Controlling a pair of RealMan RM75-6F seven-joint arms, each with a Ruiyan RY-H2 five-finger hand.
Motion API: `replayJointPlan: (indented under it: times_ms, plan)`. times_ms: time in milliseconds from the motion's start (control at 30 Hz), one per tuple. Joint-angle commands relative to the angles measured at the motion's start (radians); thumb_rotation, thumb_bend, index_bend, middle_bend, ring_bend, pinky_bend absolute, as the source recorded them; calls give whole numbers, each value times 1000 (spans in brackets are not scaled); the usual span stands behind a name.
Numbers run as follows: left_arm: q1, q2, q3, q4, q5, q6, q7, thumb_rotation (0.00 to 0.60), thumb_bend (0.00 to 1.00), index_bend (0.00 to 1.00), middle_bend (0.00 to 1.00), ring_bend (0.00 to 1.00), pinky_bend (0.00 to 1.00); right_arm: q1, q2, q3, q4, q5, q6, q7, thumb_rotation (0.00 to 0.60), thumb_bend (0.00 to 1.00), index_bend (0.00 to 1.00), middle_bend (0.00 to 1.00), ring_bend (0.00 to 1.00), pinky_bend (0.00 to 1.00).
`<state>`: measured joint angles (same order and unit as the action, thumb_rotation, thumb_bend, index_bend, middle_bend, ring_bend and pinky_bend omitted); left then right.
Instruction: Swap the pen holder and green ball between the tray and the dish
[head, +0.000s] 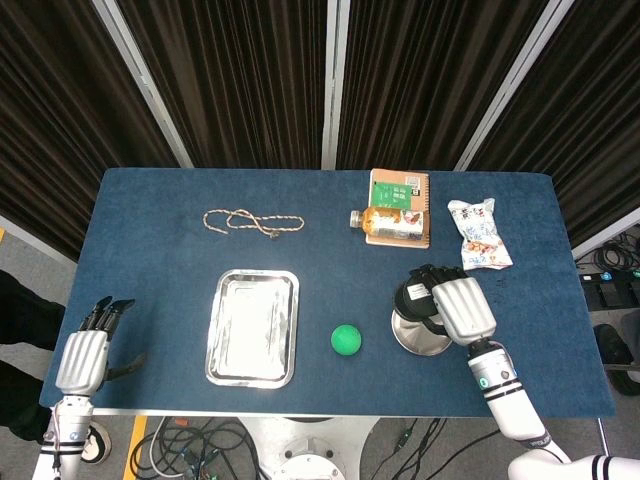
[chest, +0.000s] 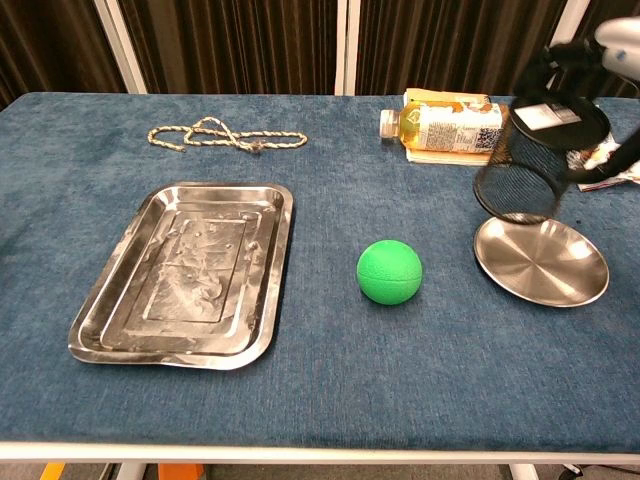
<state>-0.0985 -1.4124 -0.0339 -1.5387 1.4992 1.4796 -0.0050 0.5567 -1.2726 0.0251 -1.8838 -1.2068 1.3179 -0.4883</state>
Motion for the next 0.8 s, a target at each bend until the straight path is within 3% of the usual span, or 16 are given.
replayJointPlan:
  times_ms: [33,533,600,667,733,800]
  plan:
    - [-1,1,-1,-1,-2,-3,1,600,129,154,154,66,210,-31,-6,-24,25,-14,-1,33,600,218,291,405,311,310]
    - [-6,-5,-1,14,-15,-21,-18,600,129,154,153,66,210,-51,-49,-6,89,41,-91,20,600,206,294,405,310,310]
    - [-7,-5,-1,17,-17,-23,-22,600,129,154,153,66,210,-50,-46,-3,89,50,-104,13,600,190,259,390,296,299]
    - [-7,-6,-2,19,-17,-23,-23,600,129,154,154,66,210,-49,-41,2,84,53,-114,19,600,159,160,311,219,256]
    - [-8,-7,-2,19,-16,-24,-23,600,129,154,153,66,210,-51,-32,9,79,40,-119,43,600,85,31,153,70,165]
    - [-10,-6,-3,16,-14,-23,-21,600,129,154,154,66,210,-55,-18,12,70,24,-123,75,600,25,0,55,7,91]
